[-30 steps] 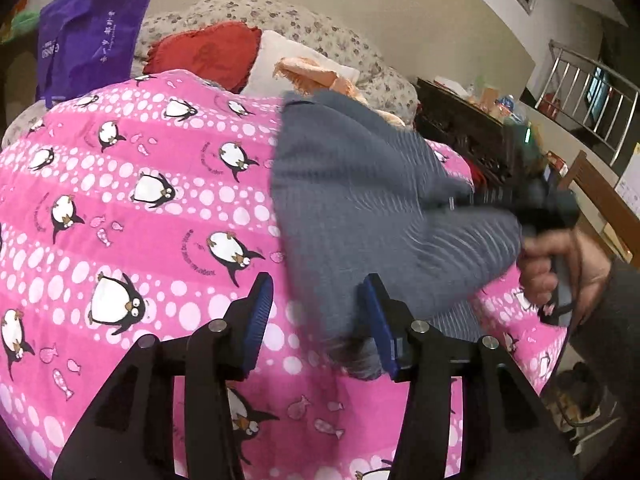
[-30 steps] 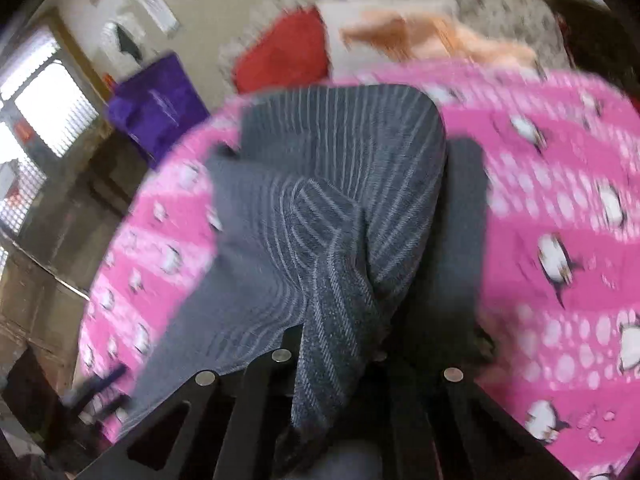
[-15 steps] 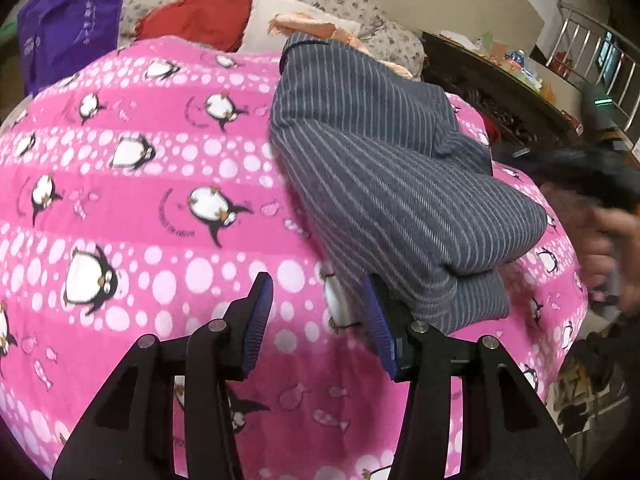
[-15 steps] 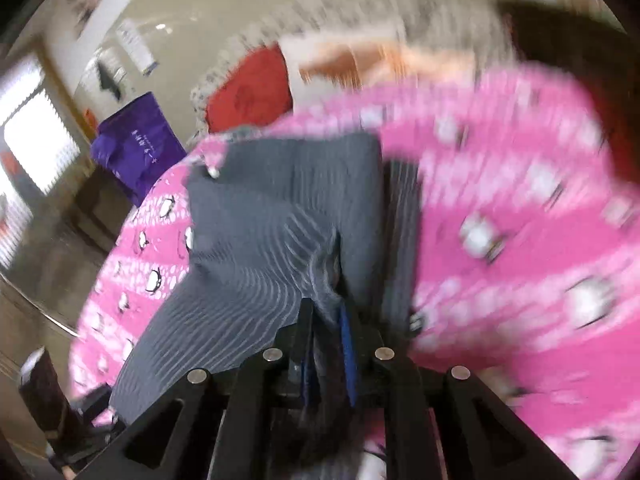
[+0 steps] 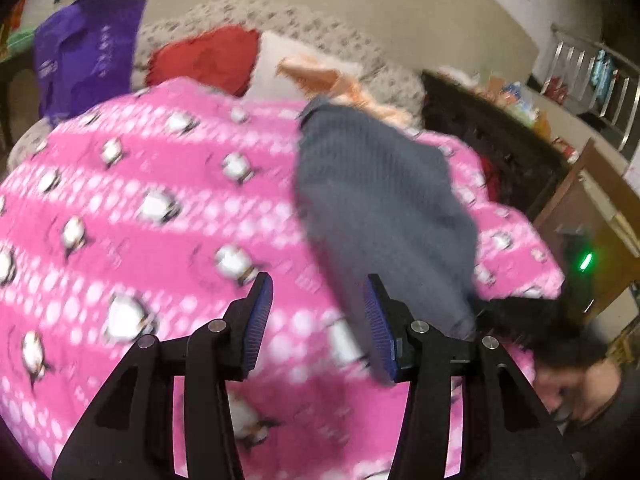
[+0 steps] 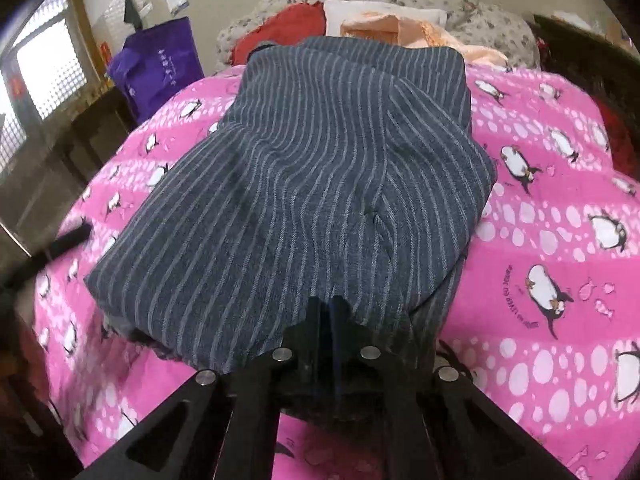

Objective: Fold large clothes

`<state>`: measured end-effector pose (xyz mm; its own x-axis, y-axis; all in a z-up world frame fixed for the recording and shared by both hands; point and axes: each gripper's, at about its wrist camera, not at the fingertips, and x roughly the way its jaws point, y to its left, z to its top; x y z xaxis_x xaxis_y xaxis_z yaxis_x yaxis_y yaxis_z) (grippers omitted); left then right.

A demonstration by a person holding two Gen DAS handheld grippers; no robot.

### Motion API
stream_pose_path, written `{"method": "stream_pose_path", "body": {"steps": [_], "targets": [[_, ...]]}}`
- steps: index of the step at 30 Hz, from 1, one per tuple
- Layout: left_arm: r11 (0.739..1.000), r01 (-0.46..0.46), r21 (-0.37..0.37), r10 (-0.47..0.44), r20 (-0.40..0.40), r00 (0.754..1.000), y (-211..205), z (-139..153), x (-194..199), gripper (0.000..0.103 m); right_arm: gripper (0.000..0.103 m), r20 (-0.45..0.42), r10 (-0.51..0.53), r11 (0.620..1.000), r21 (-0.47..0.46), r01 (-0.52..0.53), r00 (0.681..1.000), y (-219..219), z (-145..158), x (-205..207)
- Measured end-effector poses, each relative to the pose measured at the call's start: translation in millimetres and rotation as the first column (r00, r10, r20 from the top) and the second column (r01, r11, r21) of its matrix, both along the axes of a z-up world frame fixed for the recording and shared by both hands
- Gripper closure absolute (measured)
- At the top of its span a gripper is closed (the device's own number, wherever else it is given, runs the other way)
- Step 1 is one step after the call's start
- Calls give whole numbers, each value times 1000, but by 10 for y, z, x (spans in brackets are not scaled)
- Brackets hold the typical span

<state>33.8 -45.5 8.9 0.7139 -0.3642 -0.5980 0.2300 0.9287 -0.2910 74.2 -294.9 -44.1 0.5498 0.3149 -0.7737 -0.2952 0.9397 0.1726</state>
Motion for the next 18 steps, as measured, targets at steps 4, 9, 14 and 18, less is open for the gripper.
{"method": "stream_pose_path", "body": {"steps": [4,9,14,18], "targets": [[990,133,45,-134,23,991,-444,80,131,57,102,8,0,999,37,0,1000,-74,-67,-21],[952,174,252,-150,-111,982,-724,-510,174,57,103,6,9,995,103,-9,1000,-86,-199,-2],[951,172,259,-159,-71,985,-664,-647,83,57,103,-2,41,991,130,-40,999,-138,-248,-7],[955,153,253,-151,-31,988,-644,-661,44,57,103,-36,3,984,179,4,999,-182,-59,-13]]}}
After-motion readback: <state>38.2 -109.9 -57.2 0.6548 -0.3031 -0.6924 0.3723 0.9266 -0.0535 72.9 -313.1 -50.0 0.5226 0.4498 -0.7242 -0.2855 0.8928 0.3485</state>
